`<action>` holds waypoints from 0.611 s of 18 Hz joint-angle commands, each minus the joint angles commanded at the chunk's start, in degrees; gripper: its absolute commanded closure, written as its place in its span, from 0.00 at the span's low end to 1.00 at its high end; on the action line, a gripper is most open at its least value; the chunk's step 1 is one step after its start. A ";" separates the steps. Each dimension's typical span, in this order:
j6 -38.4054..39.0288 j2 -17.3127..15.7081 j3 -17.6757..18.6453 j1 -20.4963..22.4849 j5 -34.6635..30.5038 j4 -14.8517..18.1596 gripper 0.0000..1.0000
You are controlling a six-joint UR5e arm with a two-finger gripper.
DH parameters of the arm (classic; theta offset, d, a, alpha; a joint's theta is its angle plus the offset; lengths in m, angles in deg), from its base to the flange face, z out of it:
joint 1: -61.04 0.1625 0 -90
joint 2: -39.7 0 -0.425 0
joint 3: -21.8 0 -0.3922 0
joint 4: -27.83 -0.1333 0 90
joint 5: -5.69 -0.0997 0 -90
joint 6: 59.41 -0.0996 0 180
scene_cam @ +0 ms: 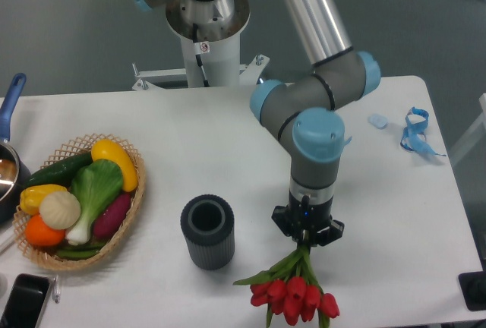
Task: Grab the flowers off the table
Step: 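Lift the grasped tulip bunch up off the table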
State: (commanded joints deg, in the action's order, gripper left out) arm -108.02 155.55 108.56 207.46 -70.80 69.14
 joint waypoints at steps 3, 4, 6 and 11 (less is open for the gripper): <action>0.35 -0.71 -3.43 1.67 6.24 -0.09 0.79; 0.35 -1.58 -3.53 2.03 8.70 -0.17 0.79; 0.44 -3.96 -3.53 2.73 15.46 -0.26 0.79; 2.02 -4.23 -3.88 4.14 18.12 -0.35 0.79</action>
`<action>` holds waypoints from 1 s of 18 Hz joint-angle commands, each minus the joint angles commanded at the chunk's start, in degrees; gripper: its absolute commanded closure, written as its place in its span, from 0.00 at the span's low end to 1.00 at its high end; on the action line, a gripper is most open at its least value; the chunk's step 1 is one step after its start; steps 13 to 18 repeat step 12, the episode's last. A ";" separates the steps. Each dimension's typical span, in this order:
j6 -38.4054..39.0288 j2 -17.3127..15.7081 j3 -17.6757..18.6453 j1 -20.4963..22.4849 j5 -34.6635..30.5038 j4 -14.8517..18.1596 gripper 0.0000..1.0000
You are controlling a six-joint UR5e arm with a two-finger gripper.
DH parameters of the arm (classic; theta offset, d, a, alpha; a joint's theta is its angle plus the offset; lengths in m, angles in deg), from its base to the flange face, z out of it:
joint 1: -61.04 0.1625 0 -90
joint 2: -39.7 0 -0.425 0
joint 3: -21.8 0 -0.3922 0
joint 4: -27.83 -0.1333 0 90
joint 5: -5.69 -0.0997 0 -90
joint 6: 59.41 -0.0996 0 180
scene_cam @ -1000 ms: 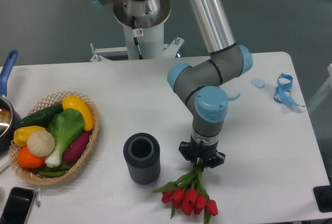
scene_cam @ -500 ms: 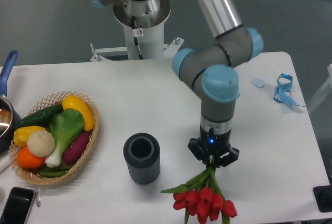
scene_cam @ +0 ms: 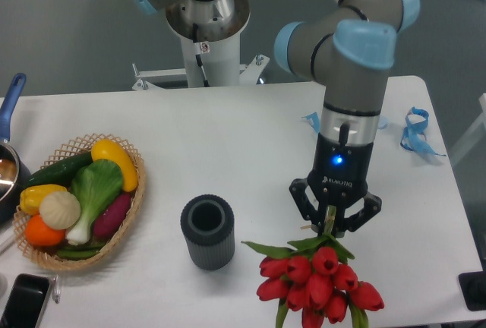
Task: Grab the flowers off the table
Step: 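Lift the grasped tulip bunch up off the table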
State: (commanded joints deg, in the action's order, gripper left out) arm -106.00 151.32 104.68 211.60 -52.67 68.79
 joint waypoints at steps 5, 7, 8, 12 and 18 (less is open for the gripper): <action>0.09 -0.35 -1.23 0.09 0.18 0.00 0.79; 0.17 -0.26 -1.14 0.00 0.18 0.09 0.79; 0.26 -0.26 -1.14 0.00 0.18 0.09 0.79; 1.14 -0.35 -1.23 0.09 0.18 0.00 0.79; 1.14 -0.35 -1.23 0.09 0.18 0.00 0.79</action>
